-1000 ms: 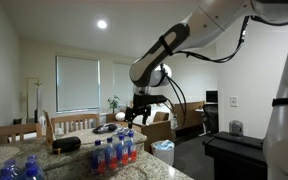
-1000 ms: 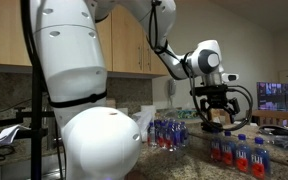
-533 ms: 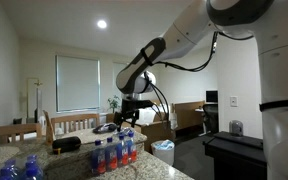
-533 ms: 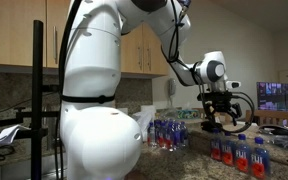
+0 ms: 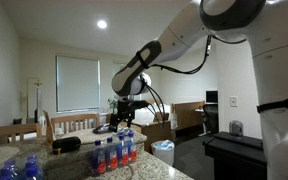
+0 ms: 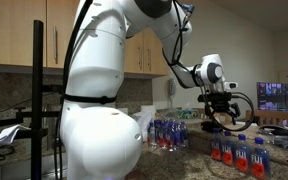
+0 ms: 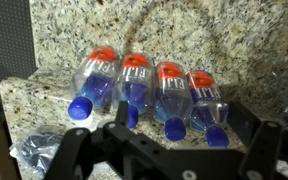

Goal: Move the three water bottles on the right forward and arrange them in a line

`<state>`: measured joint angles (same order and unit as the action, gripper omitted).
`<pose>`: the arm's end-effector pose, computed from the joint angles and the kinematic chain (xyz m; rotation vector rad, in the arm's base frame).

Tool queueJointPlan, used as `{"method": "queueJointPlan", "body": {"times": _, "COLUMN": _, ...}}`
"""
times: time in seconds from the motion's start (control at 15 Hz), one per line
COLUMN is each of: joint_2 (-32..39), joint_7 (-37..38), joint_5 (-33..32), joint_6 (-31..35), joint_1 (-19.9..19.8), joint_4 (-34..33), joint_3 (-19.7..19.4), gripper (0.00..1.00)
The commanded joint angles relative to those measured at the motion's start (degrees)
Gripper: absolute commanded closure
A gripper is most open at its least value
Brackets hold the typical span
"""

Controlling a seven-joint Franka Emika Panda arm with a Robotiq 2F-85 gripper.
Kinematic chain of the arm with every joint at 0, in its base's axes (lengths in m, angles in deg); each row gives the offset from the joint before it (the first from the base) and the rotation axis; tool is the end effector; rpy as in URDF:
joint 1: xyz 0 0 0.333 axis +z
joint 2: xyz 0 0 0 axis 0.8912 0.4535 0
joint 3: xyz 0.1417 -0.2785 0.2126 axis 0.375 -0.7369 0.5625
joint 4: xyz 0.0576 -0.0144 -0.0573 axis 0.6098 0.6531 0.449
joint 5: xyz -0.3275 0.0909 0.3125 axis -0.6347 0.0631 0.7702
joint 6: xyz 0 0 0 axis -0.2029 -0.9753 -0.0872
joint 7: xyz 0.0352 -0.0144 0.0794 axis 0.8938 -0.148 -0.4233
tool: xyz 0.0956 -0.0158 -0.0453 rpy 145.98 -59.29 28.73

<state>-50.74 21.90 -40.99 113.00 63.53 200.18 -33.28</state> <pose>0.6512 0.0010 0.4373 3.0549 0.1295 0.3935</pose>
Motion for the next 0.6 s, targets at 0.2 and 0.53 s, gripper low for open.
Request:
{"method": "queueJointPlan", "body": {"times": 0.2, "joint_2": 7.44, "joint_7": 1.36, "joint_5": -4.32, "joint_6": 10.57, "joint_1": 1.25, "joint_4": -3.56, "joint_3": 0.6, "gripper": 0.0}}
{"method": "queueJointPlan", "body": {"times": 0.53, "joint_2": 11.97, "joint_7": 3.55, "joint_5": -2.99, "joint_6": 16.96, "joint_1": 1.34, "joint_4": -5.18, "joint_3": -0.23, "gripper": 0.0}}
